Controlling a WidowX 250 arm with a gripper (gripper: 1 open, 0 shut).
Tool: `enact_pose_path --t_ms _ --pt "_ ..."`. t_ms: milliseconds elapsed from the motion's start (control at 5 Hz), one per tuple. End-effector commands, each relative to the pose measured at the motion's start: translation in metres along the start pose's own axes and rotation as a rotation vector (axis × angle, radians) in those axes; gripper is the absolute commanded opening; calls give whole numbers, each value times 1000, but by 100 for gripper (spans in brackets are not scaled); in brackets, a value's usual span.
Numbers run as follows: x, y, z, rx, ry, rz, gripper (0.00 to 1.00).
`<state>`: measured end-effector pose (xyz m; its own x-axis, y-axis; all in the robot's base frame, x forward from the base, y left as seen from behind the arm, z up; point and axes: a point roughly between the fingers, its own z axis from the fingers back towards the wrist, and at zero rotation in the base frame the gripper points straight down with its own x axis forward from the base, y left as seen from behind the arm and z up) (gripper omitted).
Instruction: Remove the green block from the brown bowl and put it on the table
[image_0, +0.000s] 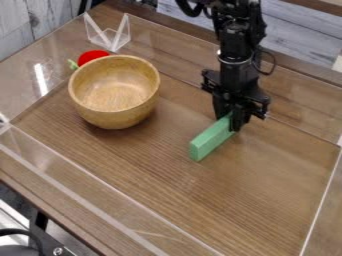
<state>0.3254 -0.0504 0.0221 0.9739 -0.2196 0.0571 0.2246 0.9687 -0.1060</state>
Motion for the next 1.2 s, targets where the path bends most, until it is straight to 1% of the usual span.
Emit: enact_pose_path --t_ms 0,200,400,800,1000 --pt "-9 -28 -14 -10 27 -28 0" --pt "-8 -28 -15 -27 37 -107 100" --pt "-4 -24 -8 -40 40 -174 100" --pt "-7 -25 14 -39 -3 -34 100" --pt "0 -26 16 -39 -15 -23 100"
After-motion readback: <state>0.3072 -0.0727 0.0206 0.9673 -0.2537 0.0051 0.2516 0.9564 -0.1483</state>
